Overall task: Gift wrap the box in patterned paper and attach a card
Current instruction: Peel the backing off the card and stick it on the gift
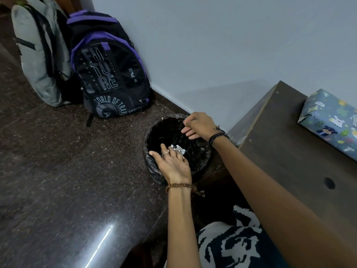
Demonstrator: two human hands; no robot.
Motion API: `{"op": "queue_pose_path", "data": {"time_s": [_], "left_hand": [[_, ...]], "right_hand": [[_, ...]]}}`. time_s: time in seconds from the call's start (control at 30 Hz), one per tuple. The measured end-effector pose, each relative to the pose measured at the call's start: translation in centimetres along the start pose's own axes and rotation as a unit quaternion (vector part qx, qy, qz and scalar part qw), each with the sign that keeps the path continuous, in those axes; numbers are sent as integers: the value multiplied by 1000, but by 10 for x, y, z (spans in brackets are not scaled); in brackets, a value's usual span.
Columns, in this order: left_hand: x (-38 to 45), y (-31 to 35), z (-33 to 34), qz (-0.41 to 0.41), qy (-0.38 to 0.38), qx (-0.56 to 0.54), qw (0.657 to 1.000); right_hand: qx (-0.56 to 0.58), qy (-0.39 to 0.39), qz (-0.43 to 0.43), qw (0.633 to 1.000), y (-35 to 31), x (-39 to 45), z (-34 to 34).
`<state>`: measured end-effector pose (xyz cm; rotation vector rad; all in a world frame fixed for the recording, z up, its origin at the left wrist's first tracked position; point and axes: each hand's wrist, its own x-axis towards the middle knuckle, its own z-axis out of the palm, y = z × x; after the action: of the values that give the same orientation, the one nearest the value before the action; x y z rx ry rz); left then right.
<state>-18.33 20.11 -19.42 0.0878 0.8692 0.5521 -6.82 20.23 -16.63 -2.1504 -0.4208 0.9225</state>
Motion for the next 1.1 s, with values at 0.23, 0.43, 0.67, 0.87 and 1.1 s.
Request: {"op": "queue_pose_path", "data": {"time_s": [0.23, 0.43, 0.67, 0.87, 1.1], "left_hand": [[-2, 1, 2, 28, -8, 12, 1000], [2, 2, -1, 26, -15, 14, 999], [5, 2, -3, 18, -24, 11, 1000], [4, 6, 1, 26, -29, 20, 999], [-22, 8, 25, 70, -57, 206, 974]], "right_hand": [[-101, -20, 10, 995, 3, 4, 6], [-96, -111, 57, 988, 5, 4, 10], [-28, -123, 44, 991, 4, 5, 7], [-101, -16, -33, 994, 7, 8, 6], [-13, -4, -79, 997, -3, -34, 1]]}}
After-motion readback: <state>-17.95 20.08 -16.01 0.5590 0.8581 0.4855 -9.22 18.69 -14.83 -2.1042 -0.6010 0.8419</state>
